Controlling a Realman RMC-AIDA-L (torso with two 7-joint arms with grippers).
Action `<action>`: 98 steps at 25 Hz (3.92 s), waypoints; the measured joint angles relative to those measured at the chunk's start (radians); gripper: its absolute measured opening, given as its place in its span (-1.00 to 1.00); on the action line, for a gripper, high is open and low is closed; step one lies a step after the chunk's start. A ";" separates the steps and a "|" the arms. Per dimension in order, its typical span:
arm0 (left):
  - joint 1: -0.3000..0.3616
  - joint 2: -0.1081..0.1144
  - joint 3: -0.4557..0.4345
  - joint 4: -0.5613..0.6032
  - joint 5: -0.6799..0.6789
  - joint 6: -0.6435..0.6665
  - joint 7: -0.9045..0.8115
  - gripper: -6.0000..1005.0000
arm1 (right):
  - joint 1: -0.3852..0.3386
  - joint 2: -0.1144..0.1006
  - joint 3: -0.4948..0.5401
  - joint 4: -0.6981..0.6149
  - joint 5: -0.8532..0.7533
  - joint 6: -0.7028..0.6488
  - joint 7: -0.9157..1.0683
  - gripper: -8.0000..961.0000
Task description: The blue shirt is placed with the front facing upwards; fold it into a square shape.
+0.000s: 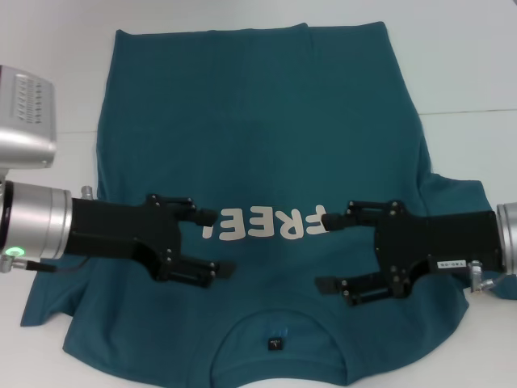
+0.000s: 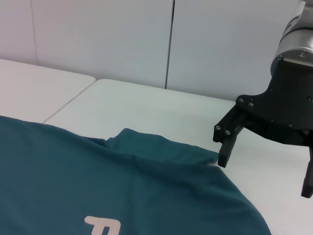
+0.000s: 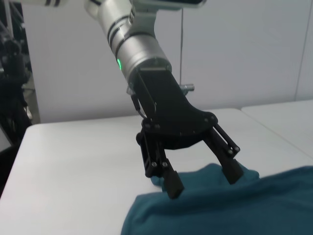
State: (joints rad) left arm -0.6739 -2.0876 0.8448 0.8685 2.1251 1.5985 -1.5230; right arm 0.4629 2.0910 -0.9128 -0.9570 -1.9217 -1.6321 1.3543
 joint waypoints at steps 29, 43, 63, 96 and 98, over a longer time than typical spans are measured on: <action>0.006 -0.007 -0.065 -0.038 0.008 -0.057 0.006 0.74 | 0.042 -0.007 0.008 -0.110 -0.251 0.355 0.442 0.94; -0.004 -0.030 -0.112 -0.121 -0.039 -0.144 -0.001 0.75 | 0.085 -0.018 0.083 -0.261 -0.771 0.221 0.857 0.94; -0.046 -0.046 -0.104 -0.146 -0.051 -0.179 -0.017 0.75 | -0.008 -0.046 0.391 -0.250 -0.807 0.070 0.891 0.93; -0.032 -0.041 -0.086 -0.151 -0.039 -0.120 0.011 0.75 | 0.008 -0.085 0.433 -0.015 -0.722 0.120 0.867 0.88; -0.032 -0.040 -0.086 -0.152 -0.039 -0.120 0.011 0.75 | 0.012 -0.085 0.433 -0.005 -0.722 0.129 0.866 0.87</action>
State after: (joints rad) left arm -0.7055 -2.1279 0.7592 0.7168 2.0863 1.4789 -1.5123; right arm 0.4752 2.0060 -0.4799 -0.9616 -2.6438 -1.5027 2.2198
